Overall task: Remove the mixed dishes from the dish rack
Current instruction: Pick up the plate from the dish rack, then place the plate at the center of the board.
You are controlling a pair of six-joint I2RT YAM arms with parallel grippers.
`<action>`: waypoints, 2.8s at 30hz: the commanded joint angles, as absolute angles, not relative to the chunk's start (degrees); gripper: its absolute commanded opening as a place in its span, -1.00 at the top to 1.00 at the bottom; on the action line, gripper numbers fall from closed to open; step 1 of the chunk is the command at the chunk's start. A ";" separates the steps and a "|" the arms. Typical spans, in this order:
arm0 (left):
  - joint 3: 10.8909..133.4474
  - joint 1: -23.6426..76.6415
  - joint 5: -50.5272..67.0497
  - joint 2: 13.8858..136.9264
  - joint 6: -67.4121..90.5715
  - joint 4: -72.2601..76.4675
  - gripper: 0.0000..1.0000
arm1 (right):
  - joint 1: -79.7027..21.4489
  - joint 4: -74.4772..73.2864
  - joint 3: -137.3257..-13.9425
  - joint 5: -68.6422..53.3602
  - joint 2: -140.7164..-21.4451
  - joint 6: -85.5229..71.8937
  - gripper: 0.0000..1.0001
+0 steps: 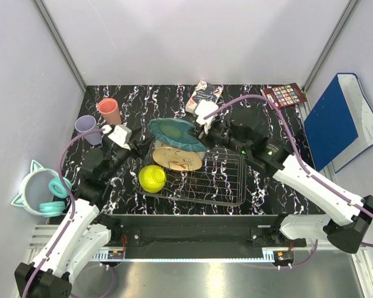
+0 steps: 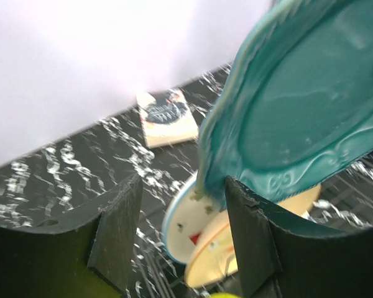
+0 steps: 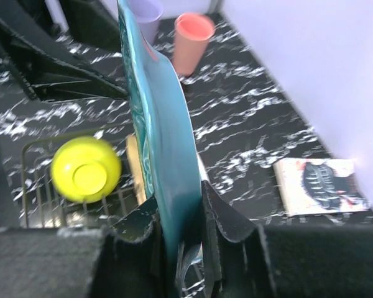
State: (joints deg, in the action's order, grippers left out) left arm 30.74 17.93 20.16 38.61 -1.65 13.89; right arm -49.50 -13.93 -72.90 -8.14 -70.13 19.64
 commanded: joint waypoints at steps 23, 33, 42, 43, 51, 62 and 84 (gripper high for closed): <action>73.57 17.67 14.93 59.33 30.65 -21.20 -0.98 | -24.89 -23.05 -100.92 -22.83 -79.89 -48.93 1.00; 63.54 17.67 31.72 59.33 52.99 -0.27 -0.98 | -21.09 -0.53 -88.69 -35.60 -80.77 -66.89 1.00; 63.46 17.67 33.92 61.17 55.80 3.51 -0.98 | -21.09 1.75 -86.05 -35.59 -81.30 -66.18 1.00; 63.02 17.75 34.10 61.17 56.25 5.17 -0.98 | -21.18 1.84 -85.96 -35.68 -81.47 -66.36 1.00; 63.10 17.75 34.81 63.98 57.39 6.94 -0.88 | -21.18 2.81 -84.81 -39.37 -82.88 -66.10 1.00; 67.33 17.67 34.45 69.78 56.60 6.67 -0.02 | -21.97 0.44 -83.67 -44.12 -84.29 -62.84 1.00; 74.97 17.58 36.29 72.68 58.09 2.46 1.00 | -21.89 -10.81 -84.73 -39.02 -81.39 -52.56 -0.80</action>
